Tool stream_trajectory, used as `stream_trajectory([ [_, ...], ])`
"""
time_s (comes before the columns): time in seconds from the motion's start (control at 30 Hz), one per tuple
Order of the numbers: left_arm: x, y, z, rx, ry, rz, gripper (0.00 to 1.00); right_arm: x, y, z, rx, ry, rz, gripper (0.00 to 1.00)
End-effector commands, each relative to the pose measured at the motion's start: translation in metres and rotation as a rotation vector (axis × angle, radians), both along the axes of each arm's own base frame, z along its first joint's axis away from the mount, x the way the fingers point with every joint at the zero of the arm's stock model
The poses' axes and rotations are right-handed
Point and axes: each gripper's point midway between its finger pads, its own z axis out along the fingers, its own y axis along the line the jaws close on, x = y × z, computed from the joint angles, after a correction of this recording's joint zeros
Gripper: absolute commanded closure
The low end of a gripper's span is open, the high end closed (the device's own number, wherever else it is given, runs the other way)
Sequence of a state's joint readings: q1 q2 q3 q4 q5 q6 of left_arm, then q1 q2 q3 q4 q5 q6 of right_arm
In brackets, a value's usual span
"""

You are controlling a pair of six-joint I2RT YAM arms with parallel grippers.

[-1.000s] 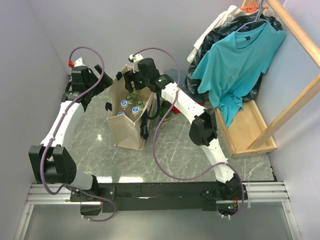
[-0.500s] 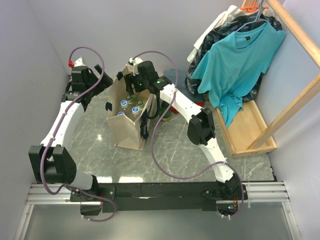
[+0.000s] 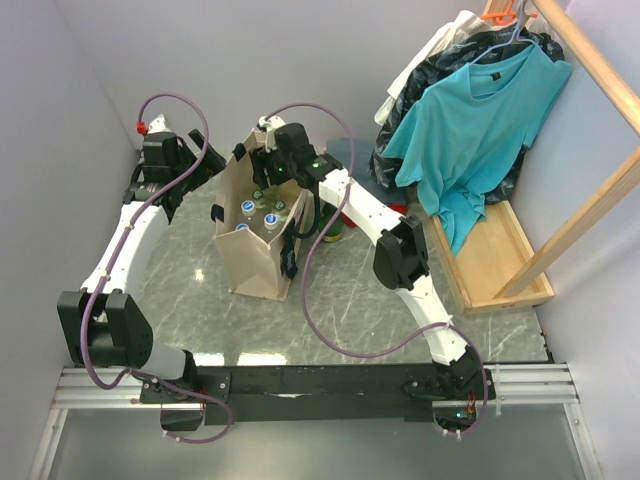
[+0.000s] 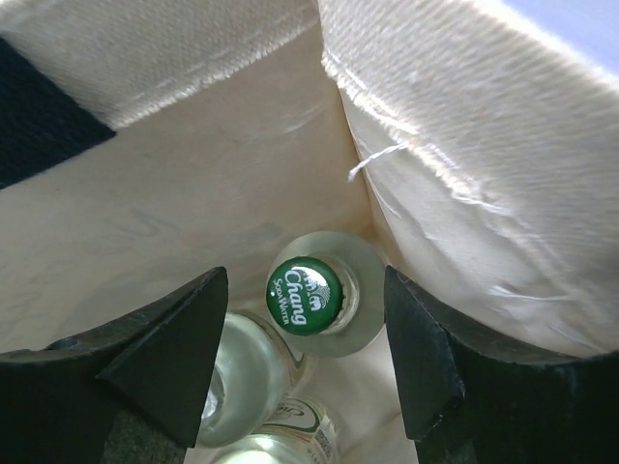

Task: Take the beverage out of the canvas bag
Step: Take out the drink from the canvas bag.

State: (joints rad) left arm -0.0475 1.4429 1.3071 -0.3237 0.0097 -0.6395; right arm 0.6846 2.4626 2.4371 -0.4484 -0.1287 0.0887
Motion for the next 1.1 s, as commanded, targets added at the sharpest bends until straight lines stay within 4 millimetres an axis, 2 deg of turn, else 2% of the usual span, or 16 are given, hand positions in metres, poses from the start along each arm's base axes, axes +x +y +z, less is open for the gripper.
stream_trajectory([
  [0.0, 0.0022, -0.0003, 0.0095, 0.013, -0.023, -0.003, 0.04, 0.0124, 0.0016, 0.013, 0.033, -0.043, -0.009, 0.28],
  [0.33, 0.0022, -0.0007, 0.0102, 0.01, -0.026, -0.003, 0.04, 0.0144, 0.005, 0.0192, 0.057, -0.061, -0.011, 0.33],
  [0.43, 0.0018, -0.0007, 0.0097, 0.01, -0.026, -0.003, 0.04, 0.0168, 0.0042, 0.0203, 0.064, -0.063, -0.018, 0.38],
  [0.47, 0.0017, -0.001, 0.0102, 0.008, -0.026, -0.003, 0.04, 0.0156, 0.0065, 0.0208, 0.065, -0.064, -0.011, 0.47],
  [0.5, 0.0017, -0.001, 0.0102, 0.008, -0.026, -0.003, 0.04, 0.0153, 0.0063, 0.0185, 0.062, -0.059, -0.011, 0.5],
  [0.7, 0.0021, -0.001, 0.0092, 0.009, -0.023, -0.004, 0.04, 0.0153, 0.0038, 0.0124, 0.048, -0.051, -0.016, 0.52],
  [0.73, 0.0024, -0.0013, 0.0082, 0.009, -0.021, -0.005, 0.04, 0.0145, 0.0045, 0.0117, 0.047, -0.049, -0.014, 0.55],
  [0.9, 0.0023, -0.0018, 0.0092, 0.006, -0.024, -0.007, 0.04, 0.0165, 0.0021, 0.013, 0.042, -0.057, -0.023, 0.85],
  [0.97, 0.0026, -0.0016, 0.0086, 0.007, -0.023, -0.006, 0.04, 0.0169, 0.001, 0.0132, 0.035, -0.063, -0.024, 0.93],
  [1.07, 0.0028, -0.0019, 0.007, 0.006, -0.018, -0.007, 0.04, 0.0168, 0.0005, 0.0146, 0.031, -0.071, -0.025, 1.0],
])
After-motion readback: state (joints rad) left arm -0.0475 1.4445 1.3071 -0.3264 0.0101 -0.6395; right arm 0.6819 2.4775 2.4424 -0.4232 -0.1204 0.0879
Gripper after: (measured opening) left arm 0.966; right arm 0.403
